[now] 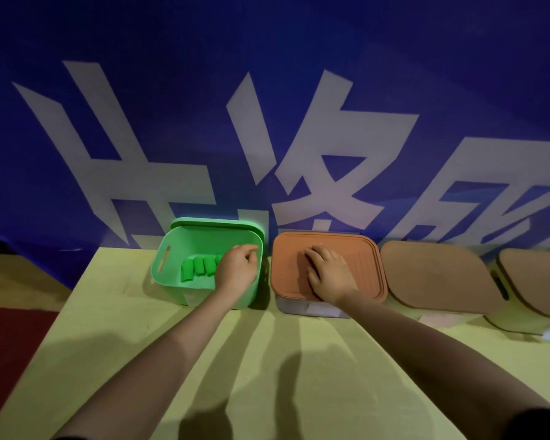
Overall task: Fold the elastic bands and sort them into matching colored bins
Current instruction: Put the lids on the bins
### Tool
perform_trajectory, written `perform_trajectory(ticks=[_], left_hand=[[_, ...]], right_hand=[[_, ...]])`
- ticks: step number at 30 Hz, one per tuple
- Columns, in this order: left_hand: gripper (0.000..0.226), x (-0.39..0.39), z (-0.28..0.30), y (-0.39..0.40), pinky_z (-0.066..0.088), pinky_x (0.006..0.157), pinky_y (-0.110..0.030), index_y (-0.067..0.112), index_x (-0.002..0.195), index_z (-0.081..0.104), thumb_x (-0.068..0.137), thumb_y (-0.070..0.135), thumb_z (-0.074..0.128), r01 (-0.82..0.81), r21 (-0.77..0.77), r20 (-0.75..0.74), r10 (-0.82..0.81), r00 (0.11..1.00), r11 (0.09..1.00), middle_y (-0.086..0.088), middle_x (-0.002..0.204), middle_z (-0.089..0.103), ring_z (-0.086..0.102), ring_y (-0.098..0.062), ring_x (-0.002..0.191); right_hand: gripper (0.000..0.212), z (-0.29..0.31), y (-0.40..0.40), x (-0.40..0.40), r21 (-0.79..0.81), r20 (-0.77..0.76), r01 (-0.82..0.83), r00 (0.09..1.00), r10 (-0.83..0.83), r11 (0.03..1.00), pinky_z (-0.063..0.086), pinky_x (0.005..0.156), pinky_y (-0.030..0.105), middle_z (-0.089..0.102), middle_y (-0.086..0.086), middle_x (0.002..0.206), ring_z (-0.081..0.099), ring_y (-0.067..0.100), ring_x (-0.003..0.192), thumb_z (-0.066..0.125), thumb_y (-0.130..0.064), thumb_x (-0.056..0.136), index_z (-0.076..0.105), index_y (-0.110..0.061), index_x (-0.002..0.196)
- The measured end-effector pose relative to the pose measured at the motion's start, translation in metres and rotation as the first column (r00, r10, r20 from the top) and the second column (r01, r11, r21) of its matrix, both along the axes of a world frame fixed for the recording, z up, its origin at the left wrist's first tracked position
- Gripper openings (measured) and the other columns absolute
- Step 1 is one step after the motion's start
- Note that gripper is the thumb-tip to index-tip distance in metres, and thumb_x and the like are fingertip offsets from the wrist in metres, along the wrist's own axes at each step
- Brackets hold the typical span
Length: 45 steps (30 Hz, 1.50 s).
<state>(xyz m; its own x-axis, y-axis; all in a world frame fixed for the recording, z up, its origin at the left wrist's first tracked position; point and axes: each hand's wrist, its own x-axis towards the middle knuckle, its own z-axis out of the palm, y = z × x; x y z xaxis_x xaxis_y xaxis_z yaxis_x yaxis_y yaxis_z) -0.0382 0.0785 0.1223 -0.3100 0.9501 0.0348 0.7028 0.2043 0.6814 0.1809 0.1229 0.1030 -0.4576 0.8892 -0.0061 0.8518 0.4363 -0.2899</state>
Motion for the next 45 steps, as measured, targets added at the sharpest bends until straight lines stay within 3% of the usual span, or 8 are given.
perform_trajectory(ticks=[3, 10, 17, 22, 31, 35, 39, 45], left_hand=[[0.030, -0.042, 0.003, 0.004, 0.042, 0.058, -0.027, 0.019, 0.120, 0.064, 0.096, 0.016, 0.047, -0.090, 0.032, -0.029, 0.091, 0.995, 0.995, -0.001, 0.116, 0.061, 0.057, -0.018, 0.067], [0.045, -0.144, -0.017, -0.004, 0.038, 0.098, -0.046, 0.014, 0.139, 0.046, 0.095, 0.021, 0.050, -0.381, -0.070, -0.263, 0.352, 0.898, 0.922, -0.014, 0.137, 0.045, 0.036, -0.033, 0.129], [0.030, -0.163, -0.052, -0.013, 0.036, 0.068, -0.033, 0.001, 0.105, 0.061, 0.101, 0.015, 0.035, -0.437, -0.154, 0.068, 0.450, 0.890, 0.886, -0.021, 0.102, 0.064, 0.054, -0.032, 0.083], [0.022, -0.161, -0.062, -0.011, 0.036, 0.065, -0.031, 0.006, 0.093, 0.061, 0.097, 0.015, 0.042, -0.490, -0.266, 0.324, 0.555, 0.766, 0.830, -0.021, 0.096, 0.063, 0.053, -0.029, 0.077], [0.018, -0.160, -0.037, -0.012, 0.039, 0.062, -0.030, 0.003, 0.098, 0.055, 0.098, 0.014, 0.041, -0.498, -0.464, 0.509, 0.680, 0.527, 0.733, -0.014, 0.088, 0.055, 0.051, -0.027, 0.073], [0.054, -0.164, -0.033, -0.023, 0.050, 0.092, -0.042, 0.007, 0.116, 0.061, 0.098, 0.049, 0.031, -0.508, -0.437, 0.659, 0.648, 0.382, 0.743, -0.015, 0.112, 0.065, 0.062, -0.033, 0.099], [0.053, -0.158, -0.019, -0.033, 0.049, 0.091, -0.039, 0.014, 0.113, 0.061, 0.098, 0.053, 0.029, -0.499, -0.372, 0.657, 0.602, 0.454, 0.783, -0.010, 0.109, 0.065, 0.061, -0.031, 0.101], [0.030, -0.148, -0.017, -0.047, 0.045, 0.081, -0.034, 0.003, 0.120, 0.061, 0.096, 0.019, 0.051, -0.419, -0.293, 0.401, 0.508, 0.762, 0.860, -0.017, 0.116, 0.064, 0.058, -0.031, 0.096]], right_hand=[[0.042, 0.013, 0.012, -0.035, 0.008, -0.131, -0.022, 0.991, 0.023, 1.000, 0.034, 0.106, 0.035, 0.048, 0.004, 0.142, 0.044, 0.023, 0.127, 0.044, -0.023, 0.097, 0.047, -0.016, 0.139], [0.050, 0.025, 0.056, -0.131, -0.158, -0.120, -0.051, 0.992, 0.032, 0.986, 0.041, 0.101, 0.039, 0.045, 0.013, 0.140, 0.046, 0.029, 0.125, 0.045, -0.025, 0.099, 0.035, -0.015, 0.146], [0.032, 0.015, 0.067, -0.161, 0.001, 0.011, -0.055, 0.998, 0.055, 0.998, 0.046, 0.078, 0.041, 0.048, 0.012, 0.125, 0.053, 0.032, 0.106, 0.046, -0.033, 0.099, 0.050, -0.008, 0.118], [0.033, 0.013, 0.064, -0.157, -0.041, 0.100, -0.142, 0.984, 0.146, 0.989, 0.047, 0.083, 0.039, 0.057, 0.012, 0.121, 0.054, 0.031, 0.109, 0.041, -0.030, 0.102, 0.053, -0.015, 0.129], [0.031, 0.055, 0.040, -0.131, 0.348, -0.165, -0.279, 0.921, 0.352, 0.895, 0.051, 0.075, 0.032, 0.072, 0.007, 0.102, 0.066, 0.026, 0.094, 0.051, -0.030, 0.096, 0.069, -0.012, 0.114], [0.034, 0.056, 0.005, -0.109, 0.398, -0.129, -0.431, 0.848, 0.515, 0.810, 0.050, 0.082, 0.027, 0.071, 0.000, 0.107, 0.066, 0.016, 0.098, 0.047, -0.035, 0.096, 0.067, -0.017, 0.117], [0.032, 0.023, -0.029, -0.096, 0.377, -0.055, -0.544, 0.795, 0.604, 0.750, 0.050, 0.082, 0.031, 0.068, -0.003, 0.119, 0.064, 0.018, 0.106, 0.050, -0.034, 0.095, 0.067, -0.022, 0.119], [0.029, -0.019, -0.056, -0.104, 0.300, -0.022, -0.532, 0.826, 0.564, 0.792, 0.054, 0.073, 0.029, 0.070, -0.005, 0.112, 0.065, 0.020, 0.100, 0.049, -0.033, 0.091, 0.070, -0.025, 0.108]])
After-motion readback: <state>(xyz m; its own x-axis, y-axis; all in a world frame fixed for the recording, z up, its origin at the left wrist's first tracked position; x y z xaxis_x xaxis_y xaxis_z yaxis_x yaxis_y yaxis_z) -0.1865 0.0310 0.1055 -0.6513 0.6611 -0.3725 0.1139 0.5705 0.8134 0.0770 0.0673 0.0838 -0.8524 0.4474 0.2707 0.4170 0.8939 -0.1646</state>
